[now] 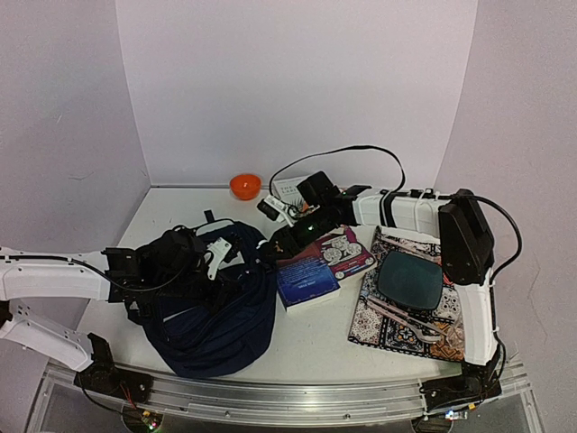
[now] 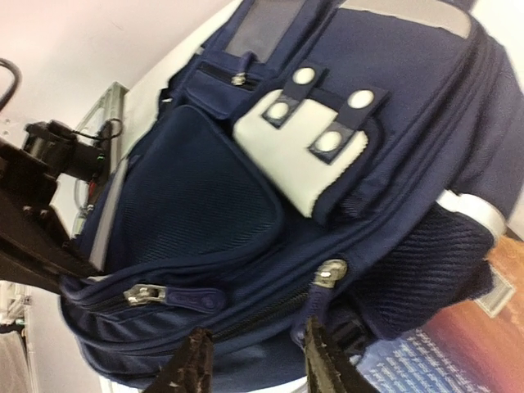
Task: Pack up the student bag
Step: Adjust the second largest pocket of the student bag.
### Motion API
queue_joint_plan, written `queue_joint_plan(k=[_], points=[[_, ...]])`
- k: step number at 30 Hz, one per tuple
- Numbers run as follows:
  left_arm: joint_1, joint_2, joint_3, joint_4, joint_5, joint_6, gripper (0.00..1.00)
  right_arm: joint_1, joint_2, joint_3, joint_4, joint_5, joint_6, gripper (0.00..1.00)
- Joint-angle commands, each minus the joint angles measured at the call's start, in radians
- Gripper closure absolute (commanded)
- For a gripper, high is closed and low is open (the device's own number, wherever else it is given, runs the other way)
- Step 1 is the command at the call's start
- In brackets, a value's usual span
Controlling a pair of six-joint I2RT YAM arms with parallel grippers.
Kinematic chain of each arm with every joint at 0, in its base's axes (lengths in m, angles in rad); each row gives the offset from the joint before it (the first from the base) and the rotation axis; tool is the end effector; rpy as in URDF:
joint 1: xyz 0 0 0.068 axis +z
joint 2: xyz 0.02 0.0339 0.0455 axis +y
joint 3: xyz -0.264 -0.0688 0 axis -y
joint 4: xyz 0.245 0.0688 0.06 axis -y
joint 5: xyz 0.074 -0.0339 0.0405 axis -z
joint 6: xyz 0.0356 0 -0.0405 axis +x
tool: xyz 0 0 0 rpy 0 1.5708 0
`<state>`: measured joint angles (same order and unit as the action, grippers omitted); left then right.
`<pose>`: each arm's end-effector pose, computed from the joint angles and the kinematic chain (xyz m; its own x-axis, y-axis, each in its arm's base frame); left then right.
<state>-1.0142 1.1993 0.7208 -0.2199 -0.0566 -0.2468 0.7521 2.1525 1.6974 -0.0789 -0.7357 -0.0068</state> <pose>0.1355 -0.2139 0.2295 -0.5309 0.3916 -0.7515 0.7168 0.6805 -0.1518 0.3473 0.3576 0.2292 -0.3654 -0.3487 -0.8631 -0.9308 0.1444 0.3357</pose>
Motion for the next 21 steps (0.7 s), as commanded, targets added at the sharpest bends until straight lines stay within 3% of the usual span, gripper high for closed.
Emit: queue_joint_plan(k=[1,7,11,16,21], points=[[0.009,-0.045,0.03,0.016,-0.044,-0.035,1.0,-0.002,0.001,0.014,-0.021,0.106,0.015,0.55],[0.009,-0.099,0.027,-0.052,-0.091,-0.019,1.0,-0.039,-0.05,-0.055,0.02,0.173,0.016,0.41],[0.009,-0.121,0.037,-0.102,-0.083,-0.015,1.0,-0.055,-0.048,-0.076,0.026,0.181,-0.076,0.36],[0.01,-0.145,0.046,-0.124,-0.063,-0.017,1.0,-0.056,-0.004,-0.036,0.027,0.164,-0.099,0.34],[0.011,-0.149,0.072,-0.156,-0.128,-0.027,1.0,-0.055,0.005,-0.044,0.05,0.122,-0.12,0.35]])
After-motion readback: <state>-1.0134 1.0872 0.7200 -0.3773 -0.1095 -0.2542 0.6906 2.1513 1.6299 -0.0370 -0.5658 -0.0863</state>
